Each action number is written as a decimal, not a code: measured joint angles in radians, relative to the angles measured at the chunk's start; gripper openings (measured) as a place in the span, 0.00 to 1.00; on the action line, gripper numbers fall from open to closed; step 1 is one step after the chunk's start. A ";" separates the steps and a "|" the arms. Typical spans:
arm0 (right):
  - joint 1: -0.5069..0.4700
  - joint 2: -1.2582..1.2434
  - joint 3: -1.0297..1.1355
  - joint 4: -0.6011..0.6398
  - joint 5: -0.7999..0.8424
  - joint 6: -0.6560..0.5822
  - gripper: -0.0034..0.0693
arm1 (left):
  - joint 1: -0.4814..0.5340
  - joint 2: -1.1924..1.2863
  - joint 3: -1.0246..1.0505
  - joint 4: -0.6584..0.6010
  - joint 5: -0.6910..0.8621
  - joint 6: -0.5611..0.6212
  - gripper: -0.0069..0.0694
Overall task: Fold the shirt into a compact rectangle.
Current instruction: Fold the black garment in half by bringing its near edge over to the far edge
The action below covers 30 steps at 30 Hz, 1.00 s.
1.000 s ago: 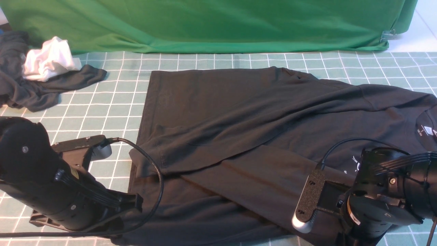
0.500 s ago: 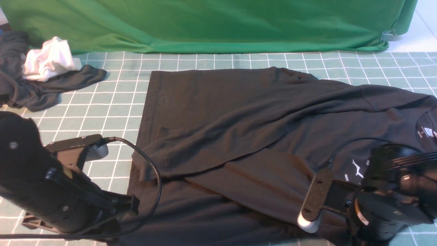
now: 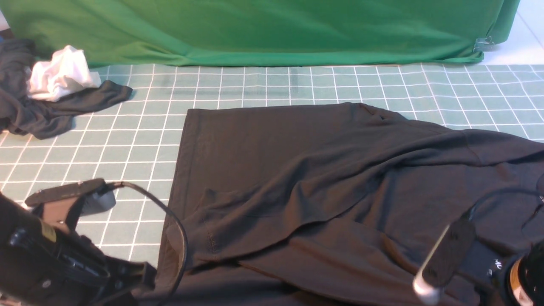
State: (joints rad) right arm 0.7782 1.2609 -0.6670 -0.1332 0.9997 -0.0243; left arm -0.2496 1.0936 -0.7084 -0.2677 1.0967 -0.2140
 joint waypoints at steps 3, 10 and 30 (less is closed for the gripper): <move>-0.007 0.017 -0.077 -0.056 0.003 0.024 0.10 | 0.000 0.018 -0.048 0.005 -0.070 -0.019 0.11; -0.135 0.164 -0.235 -0.080 -0.051 0.008 0.10 | 0.001 0.189 -0.171 0.042 -0.216 -0.028 0.11; -0.444 0.701 -0.828 -0.085 -0.257 -0.064 0.10 | 0.136 0.807 -0.753 0.156 -0.392 -0.063 0.11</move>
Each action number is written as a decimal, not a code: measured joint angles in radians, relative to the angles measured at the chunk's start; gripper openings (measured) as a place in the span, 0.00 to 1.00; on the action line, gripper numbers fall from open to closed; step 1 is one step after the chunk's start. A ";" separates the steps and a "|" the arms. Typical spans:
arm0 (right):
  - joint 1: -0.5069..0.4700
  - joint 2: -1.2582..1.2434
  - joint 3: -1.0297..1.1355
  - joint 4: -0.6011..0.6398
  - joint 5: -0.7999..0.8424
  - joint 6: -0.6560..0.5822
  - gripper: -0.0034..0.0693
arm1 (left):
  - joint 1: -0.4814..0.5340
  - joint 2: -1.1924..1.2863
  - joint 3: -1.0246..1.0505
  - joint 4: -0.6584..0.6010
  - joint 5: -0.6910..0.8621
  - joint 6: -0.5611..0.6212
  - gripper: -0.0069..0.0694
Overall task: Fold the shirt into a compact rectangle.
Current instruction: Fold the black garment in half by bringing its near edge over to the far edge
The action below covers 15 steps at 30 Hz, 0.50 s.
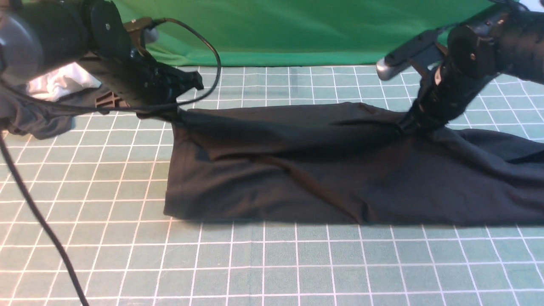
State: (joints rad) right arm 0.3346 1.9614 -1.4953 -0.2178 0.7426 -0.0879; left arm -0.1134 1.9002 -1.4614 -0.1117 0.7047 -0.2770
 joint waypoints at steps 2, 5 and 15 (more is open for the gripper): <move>-0.004 0.033 -0.024 0.000 -0.041 0.000 0.10 | 0.010 0.039 -0.019 -0.003 -0.042 0.005 0.11; -0.005 0.074 -0.040 -0.002 -0.117 -0.001 0.11 | 0.014 0.085 -0.028 -0.004 -0.131 0.016 0.11; -0.050 0.136 -0.053 -0.007 -0.259 0.036 0.51 | 0.025 0.148 -0.030 0.004 -0.309 -0.071 0.12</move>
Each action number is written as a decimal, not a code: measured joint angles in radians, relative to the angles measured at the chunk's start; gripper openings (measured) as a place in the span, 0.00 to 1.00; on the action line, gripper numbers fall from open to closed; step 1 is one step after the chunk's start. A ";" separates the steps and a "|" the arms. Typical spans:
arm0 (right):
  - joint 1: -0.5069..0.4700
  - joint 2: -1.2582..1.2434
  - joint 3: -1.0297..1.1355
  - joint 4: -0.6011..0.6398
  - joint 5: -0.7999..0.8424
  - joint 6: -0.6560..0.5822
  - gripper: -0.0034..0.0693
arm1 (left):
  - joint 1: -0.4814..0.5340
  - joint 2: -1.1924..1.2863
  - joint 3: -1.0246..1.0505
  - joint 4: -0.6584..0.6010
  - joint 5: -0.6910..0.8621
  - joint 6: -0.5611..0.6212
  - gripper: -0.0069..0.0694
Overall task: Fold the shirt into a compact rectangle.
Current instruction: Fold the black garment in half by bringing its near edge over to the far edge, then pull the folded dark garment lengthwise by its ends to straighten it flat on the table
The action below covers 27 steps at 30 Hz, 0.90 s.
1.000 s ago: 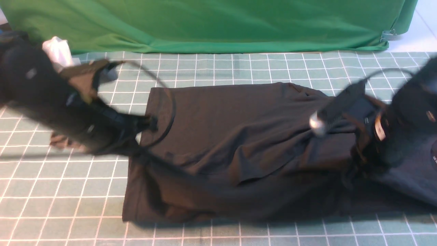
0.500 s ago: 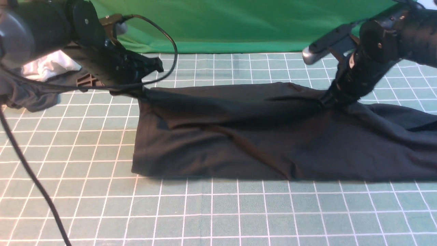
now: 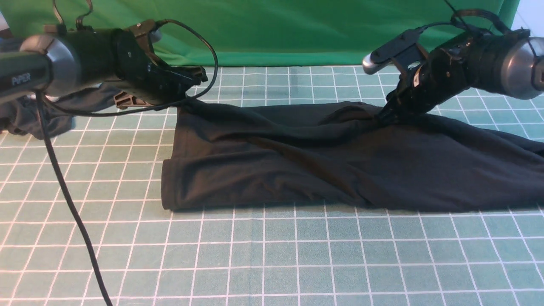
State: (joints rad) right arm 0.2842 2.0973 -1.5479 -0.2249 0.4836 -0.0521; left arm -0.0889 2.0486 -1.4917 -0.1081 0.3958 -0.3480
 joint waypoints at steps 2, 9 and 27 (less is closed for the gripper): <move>-0.022 0.000 -0.022 0.000 0.006 0.052 0.61 | 0.014 0.000 0.000 0.006 -0.028 -0.026 0.14; -0.045 -0.024 -0.168 0.056 0.245 0.017 0.31 | 0.029 0.001 -0.102 0.022 0.075 -0.045 0.37; 0.001 0.125 -0.245 0.394 0.308 -0.250 0.54 | 0.029 0.001 -0.319 0.007 0.505 0.092 0.64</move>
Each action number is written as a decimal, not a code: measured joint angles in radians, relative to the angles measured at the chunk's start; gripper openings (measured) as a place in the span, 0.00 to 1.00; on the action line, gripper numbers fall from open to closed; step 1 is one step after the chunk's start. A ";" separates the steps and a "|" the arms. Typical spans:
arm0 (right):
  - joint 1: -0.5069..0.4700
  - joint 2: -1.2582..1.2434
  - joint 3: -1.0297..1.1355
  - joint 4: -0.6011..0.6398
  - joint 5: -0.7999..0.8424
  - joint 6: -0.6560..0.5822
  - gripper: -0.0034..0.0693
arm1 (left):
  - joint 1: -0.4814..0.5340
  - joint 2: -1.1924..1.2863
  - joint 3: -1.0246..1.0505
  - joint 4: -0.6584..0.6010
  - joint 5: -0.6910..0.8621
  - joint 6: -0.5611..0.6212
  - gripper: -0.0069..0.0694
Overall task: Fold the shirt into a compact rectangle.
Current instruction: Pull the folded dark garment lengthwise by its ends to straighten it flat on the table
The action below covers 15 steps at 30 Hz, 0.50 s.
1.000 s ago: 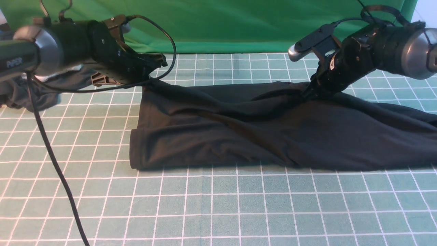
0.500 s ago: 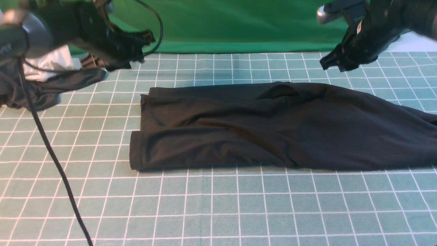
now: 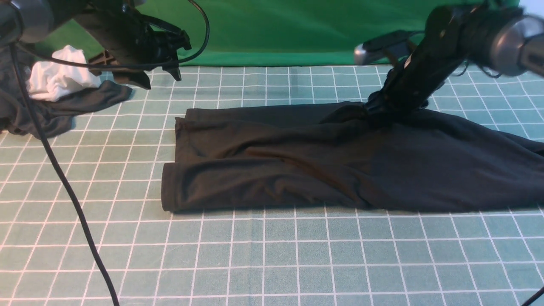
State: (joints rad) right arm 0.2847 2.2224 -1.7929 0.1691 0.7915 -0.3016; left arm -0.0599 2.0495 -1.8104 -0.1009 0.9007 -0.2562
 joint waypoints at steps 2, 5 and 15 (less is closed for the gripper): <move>0.002 0.033 0.000 -0.005 -0.080 -0.022 0.53 | 0.000 0.000 0.000 -0.001 -0.007 0.001 0.64; 0.002 0.051 0.000 -0.019 -0.122 -0.024 0.50 | 0.000 0.000 0.000 -0.002 -0.009 0.001 0.64; 0.002 0.060 -0.008 -0.038 -0.218 -0.022 0.10 | 0.000 0.000 0.000 -0.004 -0.010 0.003 0.64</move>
State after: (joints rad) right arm 0.2870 2.2821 -1.8005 0.1309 0.5730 -0.3233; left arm -0.0599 2.0495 -1.8104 -0.1046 0.8910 -0.2529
